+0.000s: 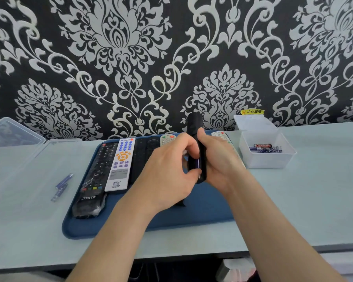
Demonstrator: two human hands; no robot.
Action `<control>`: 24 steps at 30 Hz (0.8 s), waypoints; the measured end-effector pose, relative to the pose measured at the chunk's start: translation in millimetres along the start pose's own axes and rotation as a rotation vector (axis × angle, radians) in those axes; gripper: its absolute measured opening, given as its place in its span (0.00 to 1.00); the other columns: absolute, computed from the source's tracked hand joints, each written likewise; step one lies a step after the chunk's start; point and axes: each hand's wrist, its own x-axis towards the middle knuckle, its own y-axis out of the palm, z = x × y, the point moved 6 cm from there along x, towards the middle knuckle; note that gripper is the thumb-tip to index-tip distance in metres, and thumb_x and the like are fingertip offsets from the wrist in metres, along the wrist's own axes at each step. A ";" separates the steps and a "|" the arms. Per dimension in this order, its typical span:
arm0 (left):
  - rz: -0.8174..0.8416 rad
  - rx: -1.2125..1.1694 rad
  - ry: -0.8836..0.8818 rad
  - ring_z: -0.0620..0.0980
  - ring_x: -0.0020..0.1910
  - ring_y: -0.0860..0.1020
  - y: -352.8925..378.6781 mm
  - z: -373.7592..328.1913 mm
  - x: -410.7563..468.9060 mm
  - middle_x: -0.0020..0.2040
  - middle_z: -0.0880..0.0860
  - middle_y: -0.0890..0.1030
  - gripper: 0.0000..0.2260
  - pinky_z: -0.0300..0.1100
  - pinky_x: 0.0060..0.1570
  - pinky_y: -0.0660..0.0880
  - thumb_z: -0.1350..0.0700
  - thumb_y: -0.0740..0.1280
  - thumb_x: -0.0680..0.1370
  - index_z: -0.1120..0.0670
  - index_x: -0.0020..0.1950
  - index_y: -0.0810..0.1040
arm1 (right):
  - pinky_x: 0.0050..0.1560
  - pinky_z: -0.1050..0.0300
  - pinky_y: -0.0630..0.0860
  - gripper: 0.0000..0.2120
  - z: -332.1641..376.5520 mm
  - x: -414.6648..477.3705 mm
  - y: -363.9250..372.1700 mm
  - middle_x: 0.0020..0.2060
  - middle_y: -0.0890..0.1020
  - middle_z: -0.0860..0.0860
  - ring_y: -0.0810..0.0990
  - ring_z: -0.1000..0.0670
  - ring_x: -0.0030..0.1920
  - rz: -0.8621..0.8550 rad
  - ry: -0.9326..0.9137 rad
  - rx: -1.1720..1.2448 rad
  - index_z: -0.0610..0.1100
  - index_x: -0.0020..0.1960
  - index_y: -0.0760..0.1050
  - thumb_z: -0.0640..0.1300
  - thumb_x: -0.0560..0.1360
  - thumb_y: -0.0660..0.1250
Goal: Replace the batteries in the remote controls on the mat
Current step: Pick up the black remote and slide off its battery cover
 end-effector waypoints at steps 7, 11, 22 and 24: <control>0.052 0.030 0.082 0.36 0.42 0.76 0.6 4.8 1.2 0.43 0.40 0.77 0.13 0.26 0.45 0.68 0.59 0.77 0.66 0.48 0.47 0.80 | 0.38 0.51 0.79 0.16 -1.6 -0.5 2.3 0.38 0.78 0.42 0.74 0.47 0.33 0.092 0.127 0.070 0.35 0.55 0.74 0.48 0.83 0.57; 0.076 0.124 0.087 0.39 0.46 0.72 -0.1 4.5 0.6 0.50 0.40 0.70 0.23 0.32 0.48 0.70 0.50 0.78 0.65 0.40 0.58 0.76 | 0.37 0.53 0.81 0.09 -1.7 -8.6 7.2 0.37 0.78 0.43 0.79 0.48 0.37 0.227 0.192 -0.010 0.36 0.51 0.76 0.39 0.80 0.58; 0.018 0.466 0.122 0.46 0.52 0.68 -11.8 -9.2 6.5 0.52 0.45 0.68 0.17 0.49 0.41 0.75 0.37 0.61 0.72 0.44 0.53 0.78 | 0.55 0.38 0.80 0.30 14.7 -27.7 2.1 0.54 0.80 0.38 0.81 0.39 0.51 0.478 0.228 -0.186 0.35 0.67 0.71 0.58 0.76 0.61; 0.006 0.424 0.112 0.45 0.51 0.69 -11.7 -3.4 10.1 0.51 0.44 0.71 0.18 0.49 0.43 0.74 0.36 0.62 0.72 0.49 0.45 0.78 | 0.49 0.43 0.82 0.30 23.7 -29.0 -6.8 0.58 0.80 0.36 0.82 0.39 0.51 0.448 0.187 -0.106 0.35 0.70 0.68 0.54 0.75 0.63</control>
